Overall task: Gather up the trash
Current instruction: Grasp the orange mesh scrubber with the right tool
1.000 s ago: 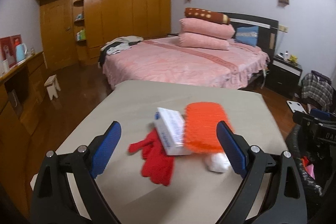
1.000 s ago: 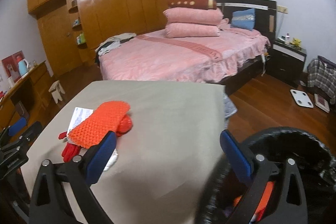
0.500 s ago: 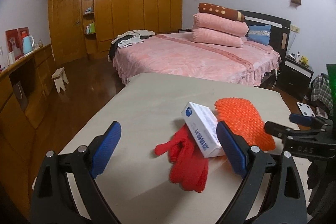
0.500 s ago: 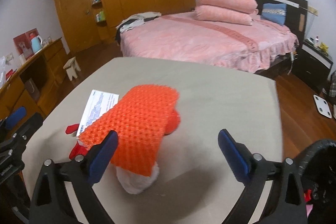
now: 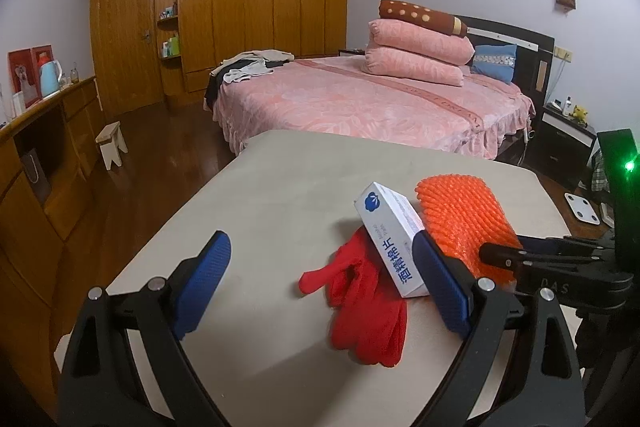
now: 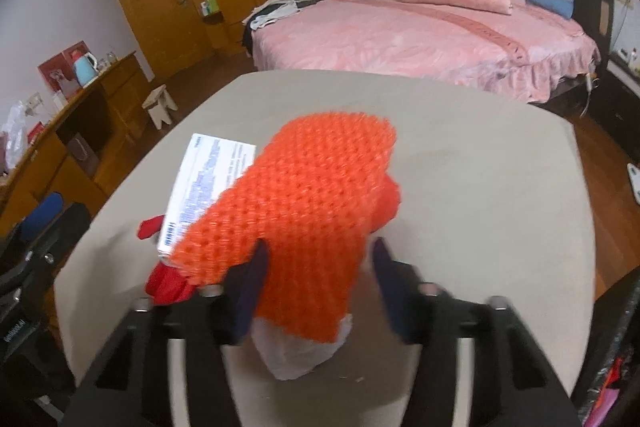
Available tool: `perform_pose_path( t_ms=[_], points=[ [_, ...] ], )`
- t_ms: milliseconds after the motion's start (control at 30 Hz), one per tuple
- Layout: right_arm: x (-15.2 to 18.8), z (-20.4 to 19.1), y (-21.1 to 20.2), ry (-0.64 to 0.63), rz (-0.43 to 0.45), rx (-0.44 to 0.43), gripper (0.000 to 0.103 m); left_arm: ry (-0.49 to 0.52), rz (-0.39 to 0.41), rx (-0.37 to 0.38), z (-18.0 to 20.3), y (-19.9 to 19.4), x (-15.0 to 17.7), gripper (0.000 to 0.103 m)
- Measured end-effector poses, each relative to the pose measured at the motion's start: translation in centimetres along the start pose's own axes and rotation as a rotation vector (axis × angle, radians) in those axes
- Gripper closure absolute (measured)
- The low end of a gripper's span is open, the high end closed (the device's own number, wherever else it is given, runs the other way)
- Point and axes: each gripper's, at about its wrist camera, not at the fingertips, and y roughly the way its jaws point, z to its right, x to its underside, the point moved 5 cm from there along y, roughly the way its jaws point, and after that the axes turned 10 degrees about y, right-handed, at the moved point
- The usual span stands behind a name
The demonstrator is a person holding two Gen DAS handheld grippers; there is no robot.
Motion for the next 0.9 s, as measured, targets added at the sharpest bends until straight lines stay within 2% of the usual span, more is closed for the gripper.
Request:
perform_pose_path(
  t_ms=[67,133,167,267,667,900],
  points=[
    [0.1,-0.3,-0.3,-0.014,0.009,-0.007,0.074,-0.003,0.002,0.003,0.0,-0.2,0.0,0.014],
    [0.1,-0.3,-0.5,-0.015,0.013,-0.017,0.078,-0.004,0.004,0.006,0.4,-0.4,0.0,0.014],
    [0.1,-0.4,-0.8,-0.014,0.018,-0.025,0.084,-0.004,0.005,0.008,0.5,-0.5,-0.1,0.014],
    [-0.3,-0.4,-1.5,-0.018,0.035,-0.044,0.087,0.000,0.008,0.015,1.1,-0.8,-0.2,0.014],
    [-2.0,0.8,-6.5,0.016,0.121,-0.106,0.088,0.025,0.027,0.042,3.5,-1.6,-1.0,0.014],
    [-2.1,3.6,-9.0,0.048,0.150,-0.080,0.088,0.023,-0.016,0.059,4.6,-0.2,-0.3,0.014]
  ],
)
